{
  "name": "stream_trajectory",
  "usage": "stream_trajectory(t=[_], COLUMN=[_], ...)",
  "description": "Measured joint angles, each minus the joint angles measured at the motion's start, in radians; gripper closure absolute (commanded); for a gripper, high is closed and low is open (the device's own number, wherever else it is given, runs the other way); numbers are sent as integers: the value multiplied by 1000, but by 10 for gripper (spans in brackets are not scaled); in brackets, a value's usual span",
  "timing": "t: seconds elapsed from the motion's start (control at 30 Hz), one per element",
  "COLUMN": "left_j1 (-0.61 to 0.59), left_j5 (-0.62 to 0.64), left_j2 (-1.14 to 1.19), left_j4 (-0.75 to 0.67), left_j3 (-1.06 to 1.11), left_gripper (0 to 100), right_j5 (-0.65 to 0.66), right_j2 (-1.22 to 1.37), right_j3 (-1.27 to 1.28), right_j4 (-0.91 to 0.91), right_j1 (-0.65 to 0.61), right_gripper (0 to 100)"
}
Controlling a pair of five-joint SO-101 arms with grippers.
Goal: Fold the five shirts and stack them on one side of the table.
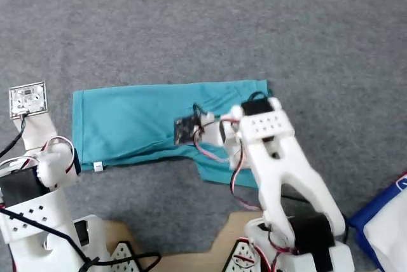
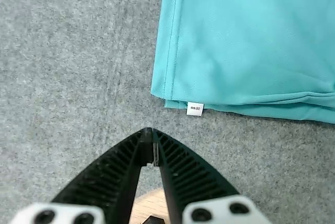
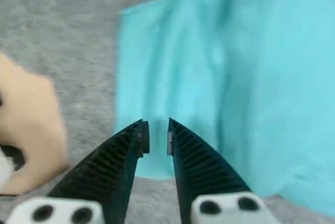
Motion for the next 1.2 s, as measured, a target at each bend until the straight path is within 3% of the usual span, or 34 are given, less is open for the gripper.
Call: stream_trajectory(t=[0.2, 0.33, 0.6, 0.83, 1.03, 1.2], left_j1=[0, 0, 0, 0, 0, 0], left_j5=[-9, -9, -9, -9, -9, -29], left_j2=[0, 0, 0, 0, 0, 0], left_j4=[0, 0, 0, 0, 0, 0], left_j3=[0, 0, 0, 0, 0, 0], left_gripper=[981, 981, 981, 981, 981, 981], right_j5=[2, -21, -26, -26, -52, -101], right_j2=[-238, -262, -86, 60, 75, 86], right_j3=[256, 327, 327, 226, 213, 213], right_j4=[-66, -124, -273, -253, -261, -272], right_j1=[-80, -89, -75, -72, -68, -68], right_gripper=[835, 832, 832, 833, 994, 994])
